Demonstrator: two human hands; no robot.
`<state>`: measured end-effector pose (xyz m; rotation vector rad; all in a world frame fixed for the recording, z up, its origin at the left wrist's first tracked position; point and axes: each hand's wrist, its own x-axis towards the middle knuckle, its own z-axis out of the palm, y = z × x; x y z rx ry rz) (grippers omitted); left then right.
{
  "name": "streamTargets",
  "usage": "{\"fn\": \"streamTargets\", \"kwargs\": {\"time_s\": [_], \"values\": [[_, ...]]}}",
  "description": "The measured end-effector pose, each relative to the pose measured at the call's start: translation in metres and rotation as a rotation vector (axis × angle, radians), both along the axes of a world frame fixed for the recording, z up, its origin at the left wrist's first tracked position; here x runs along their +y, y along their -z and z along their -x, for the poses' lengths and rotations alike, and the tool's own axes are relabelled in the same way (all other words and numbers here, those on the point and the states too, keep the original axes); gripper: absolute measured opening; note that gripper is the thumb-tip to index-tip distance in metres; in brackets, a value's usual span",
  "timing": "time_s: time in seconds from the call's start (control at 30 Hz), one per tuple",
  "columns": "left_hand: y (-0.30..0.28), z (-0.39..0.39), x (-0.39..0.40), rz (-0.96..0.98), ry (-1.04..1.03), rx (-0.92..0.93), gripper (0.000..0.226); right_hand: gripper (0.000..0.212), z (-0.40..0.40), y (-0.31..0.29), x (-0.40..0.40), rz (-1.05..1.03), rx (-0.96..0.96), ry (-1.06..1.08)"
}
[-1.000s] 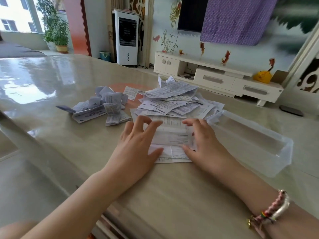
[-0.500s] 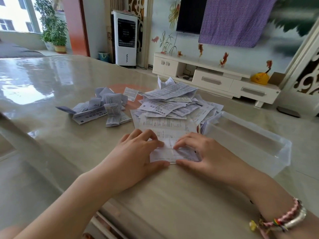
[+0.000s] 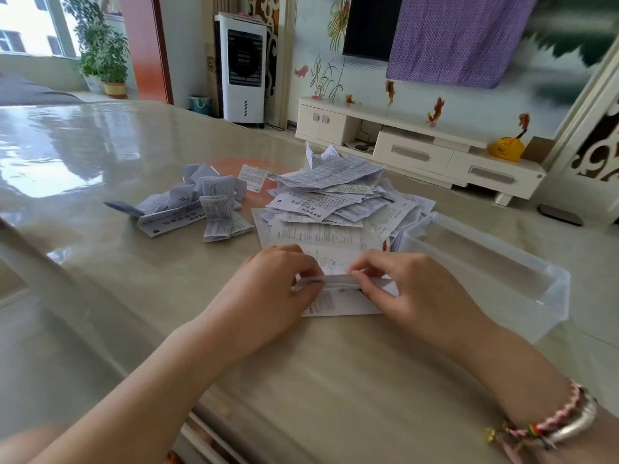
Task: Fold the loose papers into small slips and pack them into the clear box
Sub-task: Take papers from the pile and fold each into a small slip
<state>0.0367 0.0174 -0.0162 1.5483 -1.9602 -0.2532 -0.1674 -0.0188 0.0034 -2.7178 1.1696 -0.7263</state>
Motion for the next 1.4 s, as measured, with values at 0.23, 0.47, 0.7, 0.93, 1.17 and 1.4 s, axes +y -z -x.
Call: {"fn": "streamTargets", "kwargs": {"time_s": [0.23, 0.47, 0.7, 0.93, 1.17, 1.4], "values": [[0.003, -0.002, -0.003, -0.065, -0.189, 0.017, 0.031, 0.023, 0.000, 0.010, -0.016, -0.036, 0.093, 0.110], [0.001, 0.002, 0.002, -0.023, -0.233, -0.112, 0.044, 0.041, 0.002, 0.010, -0.016, 0.024, 0.132, 0.087], [0.005, 0.004, 0.005, 0.078, -0.134, -0.193, 0.030, 0.021, 0.001, 0.010, -0.014, 0.031, 0.185, -0.061], [0.010, -0.001, 0.003, 0.097, -0.138, -0.182, 0.031, 0.031, -0.001, 0.009, -0.014, 0.094, 0.201, -0.048], [0.014, -0.003, 0.001, 0.215, -0.095, -0.135, 0.025, 0.021, -0.003, 0.013, -0.013, 0.186, 0.233, -0.039], [0.006, 0.002, 0.006, 0.304, -0.138, -0.091, 0.050, 0.028, -0.008, 0.013, -0.011, 0.209, 0.146, 0.025]]}}
